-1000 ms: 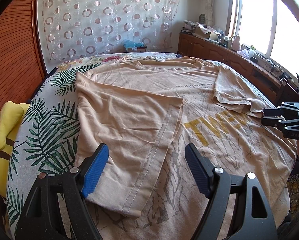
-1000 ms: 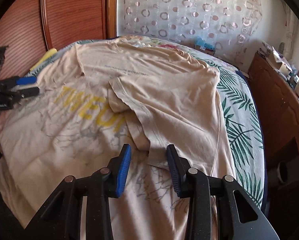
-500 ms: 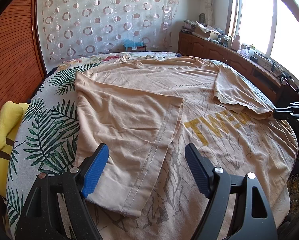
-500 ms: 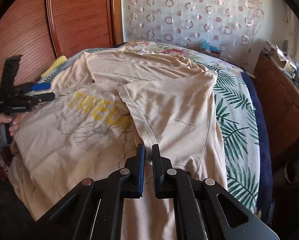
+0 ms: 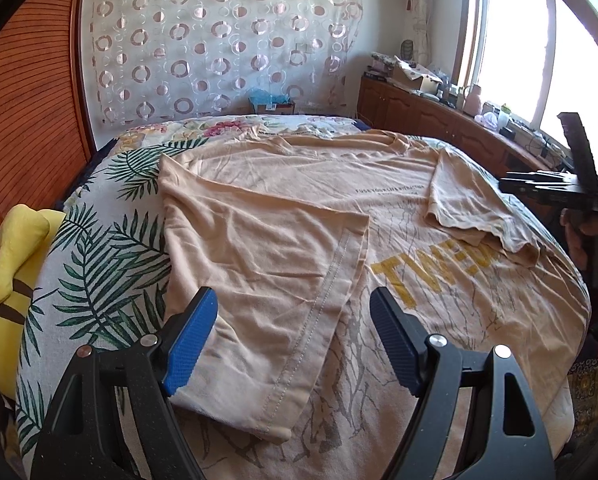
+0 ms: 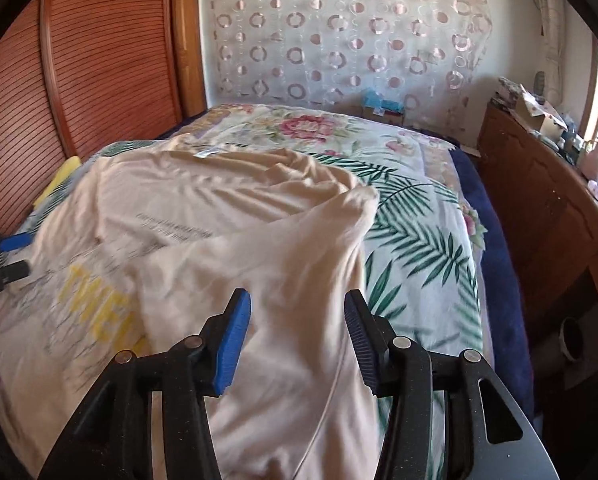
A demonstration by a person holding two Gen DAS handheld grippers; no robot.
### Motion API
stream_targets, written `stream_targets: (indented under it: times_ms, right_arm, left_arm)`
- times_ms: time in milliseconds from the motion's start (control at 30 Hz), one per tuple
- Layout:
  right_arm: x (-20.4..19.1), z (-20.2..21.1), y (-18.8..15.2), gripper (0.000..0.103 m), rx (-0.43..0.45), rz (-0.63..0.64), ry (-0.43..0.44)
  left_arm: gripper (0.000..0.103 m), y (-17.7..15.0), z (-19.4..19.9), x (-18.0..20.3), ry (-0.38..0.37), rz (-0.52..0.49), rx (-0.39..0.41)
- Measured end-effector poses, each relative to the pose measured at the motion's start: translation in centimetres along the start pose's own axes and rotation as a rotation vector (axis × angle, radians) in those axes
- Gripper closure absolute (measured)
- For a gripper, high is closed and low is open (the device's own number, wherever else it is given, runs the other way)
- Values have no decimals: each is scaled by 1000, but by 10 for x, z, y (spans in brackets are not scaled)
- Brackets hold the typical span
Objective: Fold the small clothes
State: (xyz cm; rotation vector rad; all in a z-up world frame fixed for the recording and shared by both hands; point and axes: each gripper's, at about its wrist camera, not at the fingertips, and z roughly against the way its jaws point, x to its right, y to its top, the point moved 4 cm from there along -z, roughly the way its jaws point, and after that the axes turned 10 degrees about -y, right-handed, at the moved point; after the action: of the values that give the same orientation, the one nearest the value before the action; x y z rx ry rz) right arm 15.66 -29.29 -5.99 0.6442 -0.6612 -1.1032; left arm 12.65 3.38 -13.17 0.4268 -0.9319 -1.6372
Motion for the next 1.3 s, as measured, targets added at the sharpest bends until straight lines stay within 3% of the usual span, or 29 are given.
stream_targets:
  times_ms: [333, 833, 1100, 1300]
  right_arm:
    - [5, -74, 28, 52, -117, -58, -43]
    - [2, -73, 32, 43, -115, -79, -68]
    - [6, -67, 26, 43, -111, -77, -68]
    - [9, -68, 26, 43, -113, -63, -53]
  left_arm:
    - [24, 30, 10, -20, 76, -27, 42]
    - [24, 67, -23, -87, 64, 19, -22]
    - [57, 73, -51, -117, 76, 93, -79]
    - [59, 83, -70, -132, 104, 115, -108]
